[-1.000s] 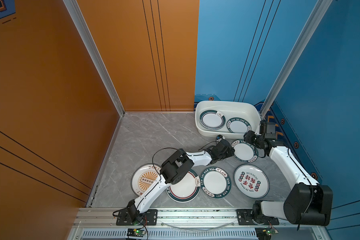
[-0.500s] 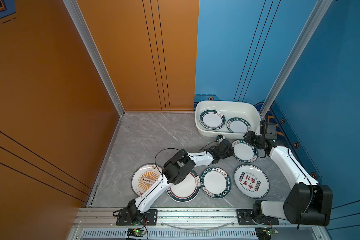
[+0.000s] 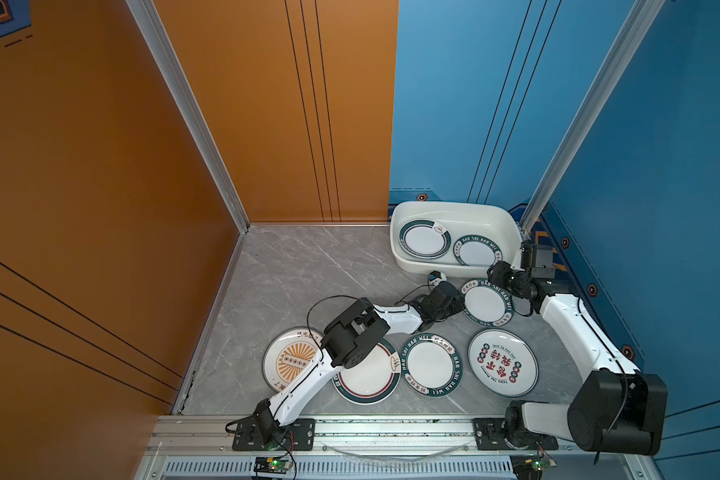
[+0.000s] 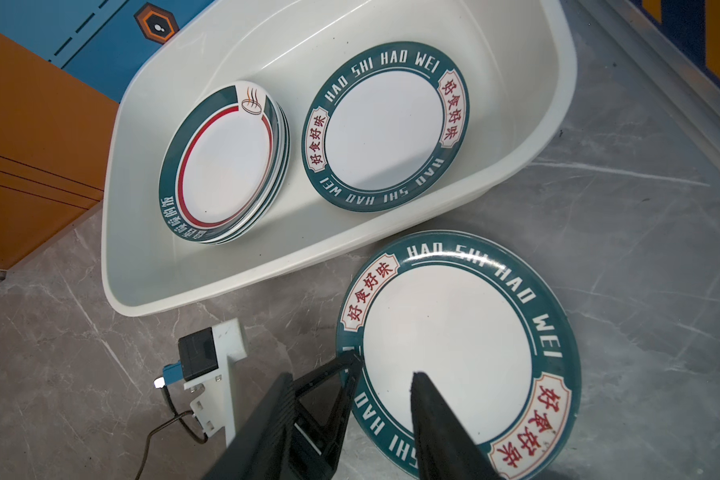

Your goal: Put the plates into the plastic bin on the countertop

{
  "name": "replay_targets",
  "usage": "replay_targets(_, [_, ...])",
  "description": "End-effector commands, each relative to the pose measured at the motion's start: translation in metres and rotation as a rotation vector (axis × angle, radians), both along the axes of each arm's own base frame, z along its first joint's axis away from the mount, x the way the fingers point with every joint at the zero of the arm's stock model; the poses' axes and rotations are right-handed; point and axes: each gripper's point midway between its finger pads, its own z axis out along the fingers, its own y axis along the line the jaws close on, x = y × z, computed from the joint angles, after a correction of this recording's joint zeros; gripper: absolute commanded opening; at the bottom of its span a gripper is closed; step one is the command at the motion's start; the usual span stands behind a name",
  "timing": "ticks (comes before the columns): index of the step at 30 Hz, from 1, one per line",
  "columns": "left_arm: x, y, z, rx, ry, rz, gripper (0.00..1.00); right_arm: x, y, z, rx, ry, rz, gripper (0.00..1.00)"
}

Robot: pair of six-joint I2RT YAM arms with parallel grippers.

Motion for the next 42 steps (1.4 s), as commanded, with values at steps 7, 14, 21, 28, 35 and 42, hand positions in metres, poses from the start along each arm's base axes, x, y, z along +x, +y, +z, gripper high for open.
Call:
replay_targets(7, [-0.016, 0.098, -0.078, 0.240, 0.106, 0.040, 0.00, -0.001, 0.003, 0.004, 0.023, -0.021, 0.008, 0.48])
replay_targets(14, [-0.022, 0.158, -0.067, 0.230, 0.092, 0.085, 0.00, 0.003, 0.014, 0.009, 0.049, -0.044, 0.047, 0.49])
replay_targets(21, [-0.030, 0.221, -0.048, 0.202, 0.082, 0.117, 0.00, 0.009, 0.039, 0.014, 0.106, -0.070, 0.140, 0.49])
replay_targets(28, [-0.037, 0.271, -0.022, 0.181, 0.059, 0.145, 0.00, 0.008, 0.068, 0.018, 0.168, -0.072, 0.245, 0.49])
replay_targets(35, [-0.036, 0.316, 0.001, 0.137, 0.045, 0.201, 0.00, 0.004, 0.101, 0.023, 0.251, -0.070, 0.368, 0.50])
replay_targets(42, [-0.038, 0.347, 0.034, 0.056, 0.009, 0.245, 0.00, 0.001, 0.136, 0.021, 0.340, -0.054, 0.490, 0.54])
